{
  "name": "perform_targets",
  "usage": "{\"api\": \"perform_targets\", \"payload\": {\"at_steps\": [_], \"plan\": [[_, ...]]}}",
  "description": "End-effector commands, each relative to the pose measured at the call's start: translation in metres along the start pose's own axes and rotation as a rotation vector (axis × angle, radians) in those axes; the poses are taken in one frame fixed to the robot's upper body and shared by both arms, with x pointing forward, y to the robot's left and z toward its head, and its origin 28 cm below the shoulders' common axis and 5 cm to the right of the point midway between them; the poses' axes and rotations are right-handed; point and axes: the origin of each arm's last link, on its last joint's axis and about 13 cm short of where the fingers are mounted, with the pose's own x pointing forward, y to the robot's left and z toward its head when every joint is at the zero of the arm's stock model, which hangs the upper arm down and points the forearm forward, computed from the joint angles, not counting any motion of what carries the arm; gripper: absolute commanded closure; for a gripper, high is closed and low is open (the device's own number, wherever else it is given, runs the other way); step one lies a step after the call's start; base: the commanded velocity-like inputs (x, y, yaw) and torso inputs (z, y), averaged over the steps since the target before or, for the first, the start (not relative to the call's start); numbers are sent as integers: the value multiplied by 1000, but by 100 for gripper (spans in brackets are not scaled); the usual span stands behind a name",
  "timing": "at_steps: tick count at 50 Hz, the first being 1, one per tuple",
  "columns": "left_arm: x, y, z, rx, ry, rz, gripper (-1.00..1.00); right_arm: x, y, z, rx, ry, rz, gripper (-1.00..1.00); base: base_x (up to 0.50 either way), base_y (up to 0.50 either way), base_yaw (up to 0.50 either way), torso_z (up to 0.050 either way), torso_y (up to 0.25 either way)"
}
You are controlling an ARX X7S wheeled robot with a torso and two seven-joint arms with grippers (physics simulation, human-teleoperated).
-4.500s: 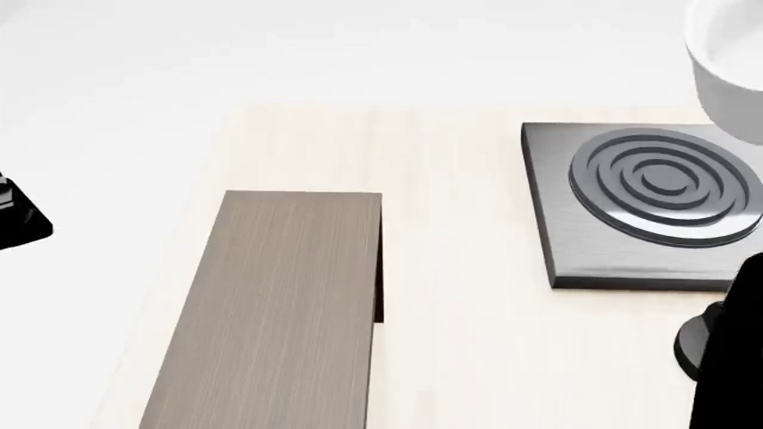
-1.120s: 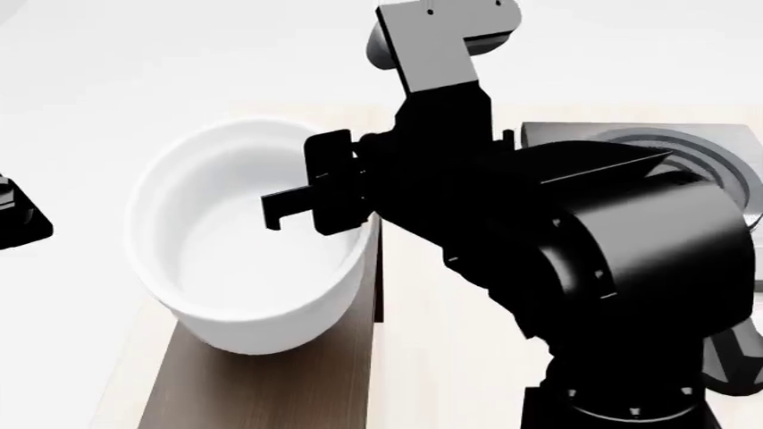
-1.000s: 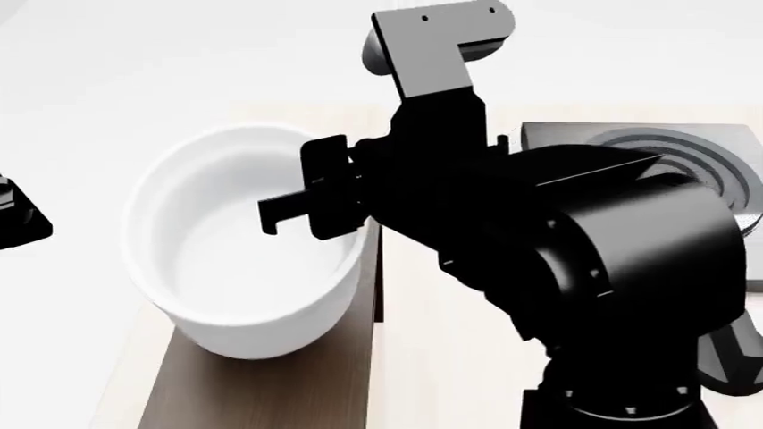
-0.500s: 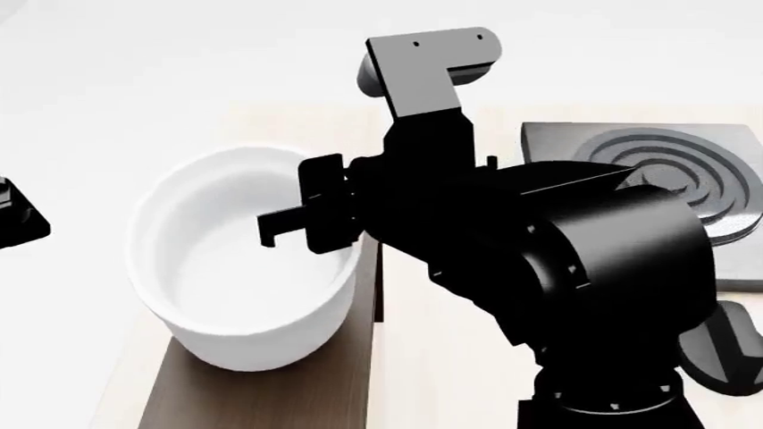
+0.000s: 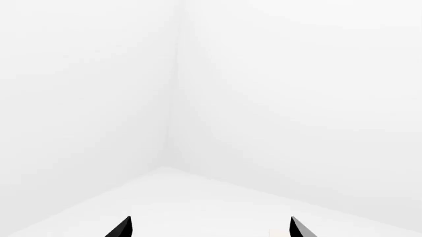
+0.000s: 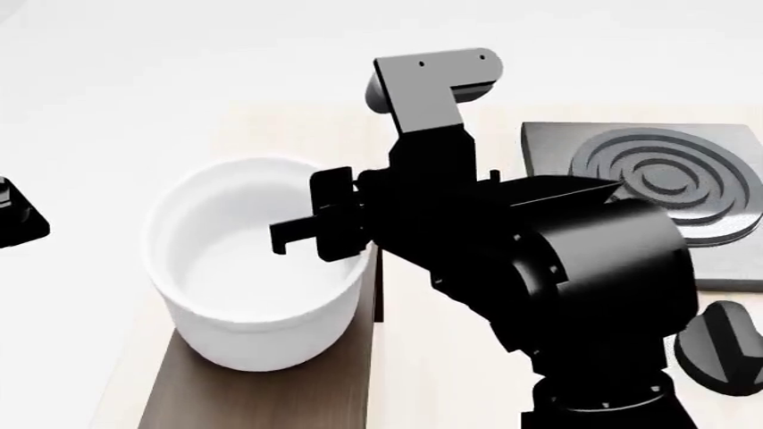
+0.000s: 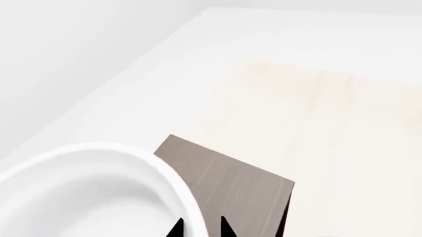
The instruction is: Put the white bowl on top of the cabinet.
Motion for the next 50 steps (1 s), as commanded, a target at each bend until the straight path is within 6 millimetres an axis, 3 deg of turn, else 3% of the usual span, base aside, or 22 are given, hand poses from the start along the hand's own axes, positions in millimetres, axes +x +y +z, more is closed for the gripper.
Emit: {"api": "perform_targets", "payload": {"at_steps": [1, 15, 27, 35, 50], "plan": [[0, 0, 0, 0, 0, 0, -100, 6, -1, -4, 31, 3, 21, -100, 0, 0, 0, 0, 0], [0, 0, 0, -1, -1, -1, -100, -6, 1, 5, -14, -119, 12, -100, 0, 0, 0, 0, 0], [-1, 0, 1, -2, -1, -4, -100, -28, -11, 8, -41, -282, -101, -100, 0, 0, 0, 0, 0], [-1, 0, 2, -7, -8, -5, -100, -43, -19, -5, -64, -341, -181, -100, 0, 0, 0, 0, 0], [0, 0, 0, -2, -12, -4, -100, -54, -36, -37, -85, -378, -351, -100, 0, 0, 0, 0, 0]]}}
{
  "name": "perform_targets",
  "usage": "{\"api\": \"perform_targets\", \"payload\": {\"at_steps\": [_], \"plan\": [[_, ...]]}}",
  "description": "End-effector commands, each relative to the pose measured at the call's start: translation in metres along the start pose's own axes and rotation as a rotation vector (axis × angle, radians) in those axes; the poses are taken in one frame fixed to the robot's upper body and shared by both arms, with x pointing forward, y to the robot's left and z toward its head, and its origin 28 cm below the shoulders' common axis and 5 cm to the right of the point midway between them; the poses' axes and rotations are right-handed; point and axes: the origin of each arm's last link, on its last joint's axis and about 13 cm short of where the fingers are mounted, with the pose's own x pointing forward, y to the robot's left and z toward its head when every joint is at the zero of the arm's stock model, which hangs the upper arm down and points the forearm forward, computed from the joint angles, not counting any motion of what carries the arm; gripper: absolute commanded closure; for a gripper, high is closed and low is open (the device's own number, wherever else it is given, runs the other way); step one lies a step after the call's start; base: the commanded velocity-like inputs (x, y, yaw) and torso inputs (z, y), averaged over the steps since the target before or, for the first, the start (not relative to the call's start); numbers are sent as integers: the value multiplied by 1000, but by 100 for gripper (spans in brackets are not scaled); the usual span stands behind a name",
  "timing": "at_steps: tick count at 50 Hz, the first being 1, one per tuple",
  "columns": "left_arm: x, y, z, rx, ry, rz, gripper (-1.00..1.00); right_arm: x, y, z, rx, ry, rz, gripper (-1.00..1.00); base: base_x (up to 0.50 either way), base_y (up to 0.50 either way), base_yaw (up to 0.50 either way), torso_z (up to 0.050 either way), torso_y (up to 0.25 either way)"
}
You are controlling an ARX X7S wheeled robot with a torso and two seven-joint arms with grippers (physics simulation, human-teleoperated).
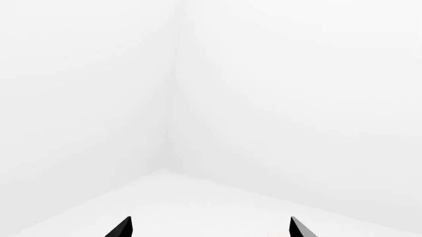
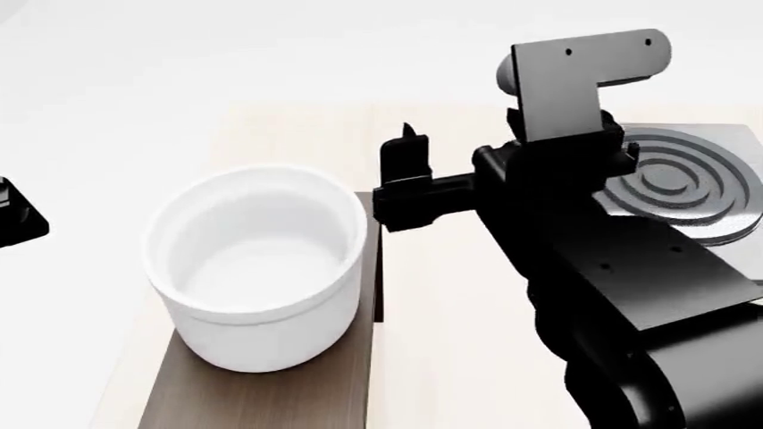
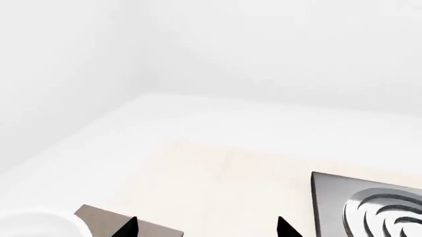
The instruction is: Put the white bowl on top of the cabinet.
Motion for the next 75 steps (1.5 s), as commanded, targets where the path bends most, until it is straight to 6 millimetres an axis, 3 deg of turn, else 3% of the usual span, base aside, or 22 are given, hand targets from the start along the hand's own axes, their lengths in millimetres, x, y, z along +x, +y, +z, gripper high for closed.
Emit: {"api": "perform_targets", "payload": {"at_steps": [1, 16, 27, 46, 75], "plan": [[1, 0, 0, -1, -1, 2, -100, -17, -13, -20, -35, -35, -108, -100, 0, 0, 0, 0, 0], [1, 0, -1, 4, -2, 6, -100, -34, -21, -45, -77, -15, -199, -100, 0, 0, 0, 0, 0], [1, 0, -1, 4, -1, 2, -100, -42, -24, -51, -50, -17, -220, -100, 0, 0, 0, 0, 0], [0, 0, 0, 5, -3, 2, -100, -55, -28, -67, -173, -42, -362, -100, 0, 0, 0, 0, 0], [-1, -1, 1, -11, -11, -7, -100, -74, -33, -57, -339, -174, -476, -100, 0, 0, 0, 0, 0]]}}
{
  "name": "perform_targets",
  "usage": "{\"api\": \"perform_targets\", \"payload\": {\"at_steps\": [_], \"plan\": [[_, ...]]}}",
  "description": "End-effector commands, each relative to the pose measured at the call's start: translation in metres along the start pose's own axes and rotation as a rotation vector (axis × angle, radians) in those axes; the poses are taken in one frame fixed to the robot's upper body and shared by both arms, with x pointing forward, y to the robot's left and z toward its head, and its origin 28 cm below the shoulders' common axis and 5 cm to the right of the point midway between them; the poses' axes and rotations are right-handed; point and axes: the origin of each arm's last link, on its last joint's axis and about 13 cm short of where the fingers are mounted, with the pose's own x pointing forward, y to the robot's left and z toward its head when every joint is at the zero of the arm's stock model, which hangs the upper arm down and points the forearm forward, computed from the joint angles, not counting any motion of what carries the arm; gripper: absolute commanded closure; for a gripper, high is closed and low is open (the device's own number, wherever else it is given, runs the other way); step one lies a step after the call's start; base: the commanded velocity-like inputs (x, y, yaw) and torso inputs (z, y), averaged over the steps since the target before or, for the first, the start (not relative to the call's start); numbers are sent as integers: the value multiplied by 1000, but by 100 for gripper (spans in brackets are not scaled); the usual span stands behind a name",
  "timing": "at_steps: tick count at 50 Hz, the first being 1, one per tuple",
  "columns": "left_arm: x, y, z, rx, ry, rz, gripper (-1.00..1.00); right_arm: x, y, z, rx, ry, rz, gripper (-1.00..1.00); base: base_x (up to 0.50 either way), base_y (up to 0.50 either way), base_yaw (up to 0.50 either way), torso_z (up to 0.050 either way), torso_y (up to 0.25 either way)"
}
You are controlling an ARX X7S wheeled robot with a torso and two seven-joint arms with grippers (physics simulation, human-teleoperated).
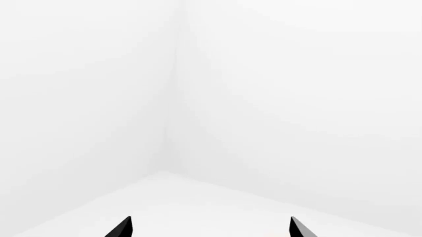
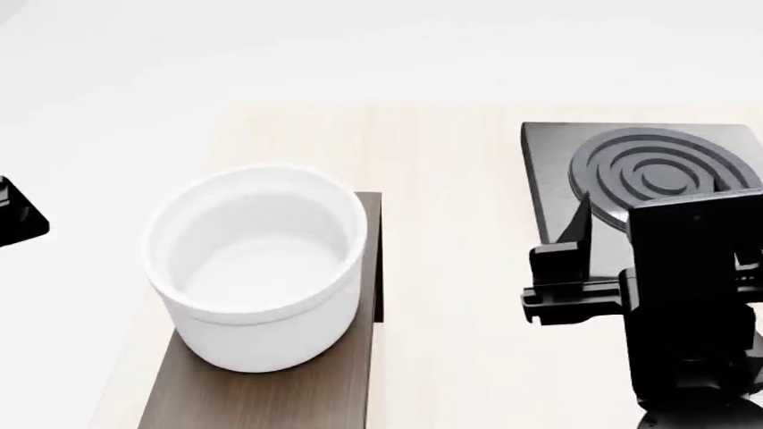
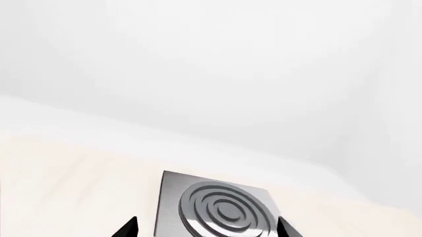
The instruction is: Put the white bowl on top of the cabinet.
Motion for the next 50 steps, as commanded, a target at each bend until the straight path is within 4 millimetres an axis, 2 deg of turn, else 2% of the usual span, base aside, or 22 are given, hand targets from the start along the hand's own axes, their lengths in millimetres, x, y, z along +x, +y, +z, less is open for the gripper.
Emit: {"api": "perform_targets", "payload": {"at_steps": [1, 30, 50], "plan": [[0, 0, 1, -7, -4, -4, -100, -5, -5, 4, -31, -55, -38, -100, 0, 0, 0, 0, 0], [-1, 0, 2, -16, -9, -7, -100, -20, -17, 24, -46, -145, -92, -100, 0, 0, 0, 0, 0], [-4, 1, 10, -28, -25, -10, -100, -26, -22, 30, -54, -171, -117, -100, 0, 0, 0, 0, 0]]}}
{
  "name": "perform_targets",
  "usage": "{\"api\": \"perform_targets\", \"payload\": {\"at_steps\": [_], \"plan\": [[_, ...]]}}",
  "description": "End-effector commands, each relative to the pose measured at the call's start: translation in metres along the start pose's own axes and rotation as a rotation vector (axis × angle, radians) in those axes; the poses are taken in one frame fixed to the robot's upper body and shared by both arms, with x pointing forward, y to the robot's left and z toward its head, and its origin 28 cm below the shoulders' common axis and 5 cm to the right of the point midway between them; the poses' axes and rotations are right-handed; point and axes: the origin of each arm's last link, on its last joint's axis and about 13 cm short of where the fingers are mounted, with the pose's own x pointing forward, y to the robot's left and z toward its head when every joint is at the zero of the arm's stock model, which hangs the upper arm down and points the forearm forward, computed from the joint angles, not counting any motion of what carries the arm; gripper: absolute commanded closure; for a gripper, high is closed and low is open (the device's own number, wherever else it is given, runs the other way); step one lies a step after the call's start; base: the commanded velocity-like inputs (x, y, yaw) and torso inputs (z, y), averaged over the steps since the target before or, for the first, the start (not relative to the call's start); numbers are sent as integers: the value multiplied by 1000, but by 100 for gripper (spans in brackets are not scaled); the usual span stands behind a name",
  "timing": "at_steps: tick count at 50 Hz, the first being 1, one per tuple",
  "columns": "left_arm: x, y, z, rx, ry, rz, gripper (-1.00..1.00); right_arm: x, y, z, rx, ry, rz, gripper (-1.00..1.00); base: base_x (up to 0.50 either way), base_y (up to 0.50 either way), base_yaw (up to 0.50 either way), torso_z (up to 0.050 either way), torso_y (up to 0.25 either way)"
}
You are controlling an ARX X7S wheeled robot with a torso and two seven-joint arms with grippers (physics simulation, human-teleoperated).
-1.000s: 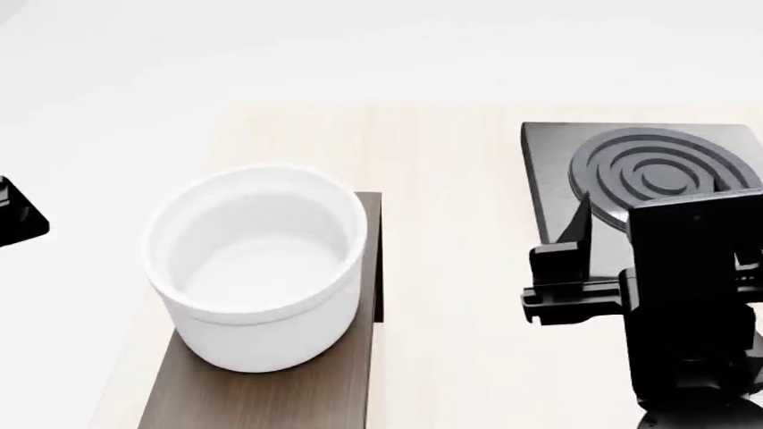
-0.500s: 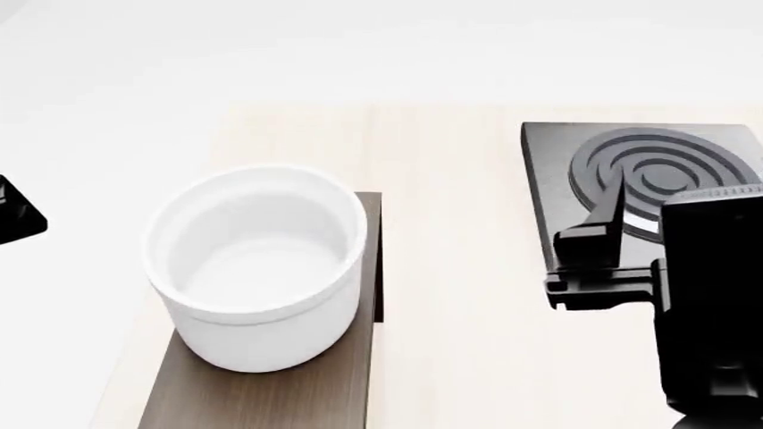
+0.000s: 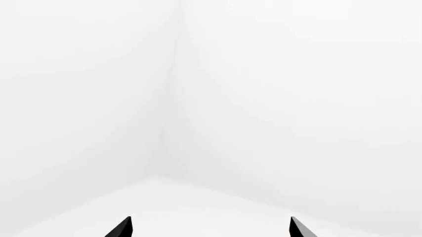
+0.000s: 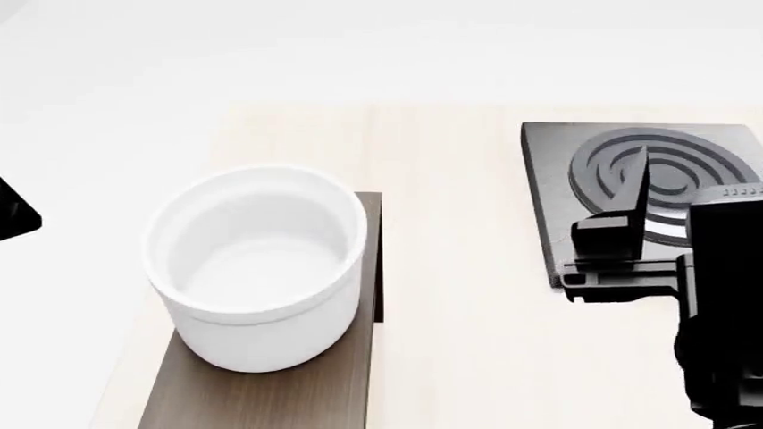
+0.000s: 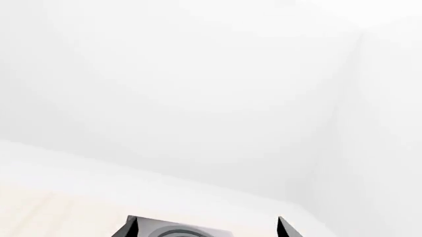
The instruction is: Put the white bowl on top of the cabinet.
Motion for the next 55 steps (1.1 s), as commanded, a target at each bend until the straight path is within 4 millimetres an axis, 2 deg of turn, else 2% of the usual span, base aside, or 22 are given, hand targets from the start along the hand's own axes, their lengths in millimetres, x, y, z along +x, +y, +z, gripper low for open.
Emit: {"api": "perform_targets", "payload": {"at_steps": [1, 46, 55], "plan": [[-1, 0, 4, -6, -8, -2, -100, -3, -4, 4, -4, -15, -18, -100, 0, 0, 0, 0, 0], [-5, 1, 15, -32, -38, -10, -100, -11, -28, 9, -34, -30, -137, -100, 0, 0, 0, 0, 0], [-8, 3, 11, -38, -42, -10, -100, -11, -31, 8, -37, -34, -157, -100, 0, 0, 0, 0, 0]]}}
